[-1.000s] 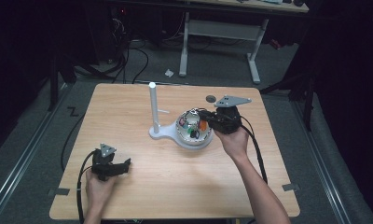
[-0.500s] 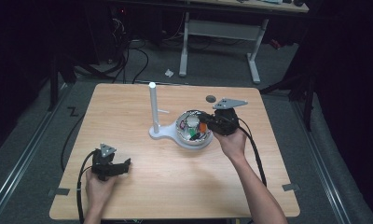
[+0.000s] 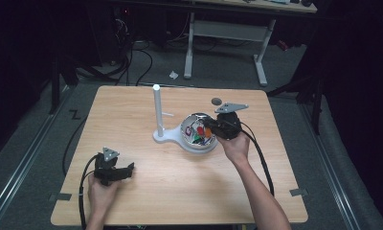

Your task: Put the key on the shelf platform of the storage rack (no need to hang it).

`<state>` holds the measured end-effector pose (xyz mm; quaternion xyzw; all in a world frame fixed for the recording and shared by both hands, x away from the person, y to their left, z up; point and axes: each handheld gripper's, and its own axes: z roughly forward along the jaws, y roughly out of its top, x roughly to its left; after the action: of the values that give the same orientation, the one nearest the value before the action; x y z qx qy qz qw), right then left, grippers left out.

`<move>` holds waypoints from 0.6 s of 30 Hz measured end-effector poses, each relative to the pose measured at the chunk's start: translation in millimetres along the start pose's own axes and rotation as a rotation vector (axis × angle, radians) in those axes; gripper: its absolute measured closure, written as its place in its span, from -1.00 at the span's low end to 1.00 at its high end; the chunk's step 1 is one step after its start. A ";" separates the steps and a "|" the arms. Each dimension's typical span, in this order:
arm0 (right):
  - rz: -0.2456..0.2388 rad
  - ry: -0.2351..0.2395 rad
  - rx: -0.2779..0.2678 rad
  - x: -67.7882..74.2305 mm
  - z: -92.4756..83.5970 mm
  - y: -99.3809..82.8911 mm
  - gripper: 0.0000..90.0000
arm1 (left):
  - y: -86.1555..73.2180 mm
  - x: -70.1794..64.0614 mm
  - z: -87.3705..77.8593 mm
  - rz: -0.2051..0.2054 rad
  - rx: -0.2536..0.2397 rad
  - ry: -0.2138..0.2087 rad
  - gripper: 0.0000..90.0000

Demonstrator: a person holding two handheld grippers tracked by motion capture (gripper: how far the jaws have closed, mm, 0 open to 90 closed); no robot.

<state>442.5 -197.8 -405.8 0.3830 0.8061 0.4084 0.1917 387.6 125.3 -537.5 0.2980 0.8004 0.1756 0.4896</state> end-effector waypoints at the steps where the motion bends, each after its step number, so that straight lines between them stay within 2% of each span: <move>1: 0.001 -0.002 0.002 -0.4 1.2 -0.2 0.85 | 0.0 0.0 0.0 0.000 0.000 0.000 -0.66; 18: 0.040 -0.019 0.028 -12.7 14.4 -15.2 0.86 | 0.0 0.0 0.0 0.000 0.000 0.000 -0.66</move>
<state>452.6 -205.9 -426.6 0.4058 0.8020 0.3970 0.1858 387.6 125.3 -537.5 0.2980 0.8003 0.1757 0.4897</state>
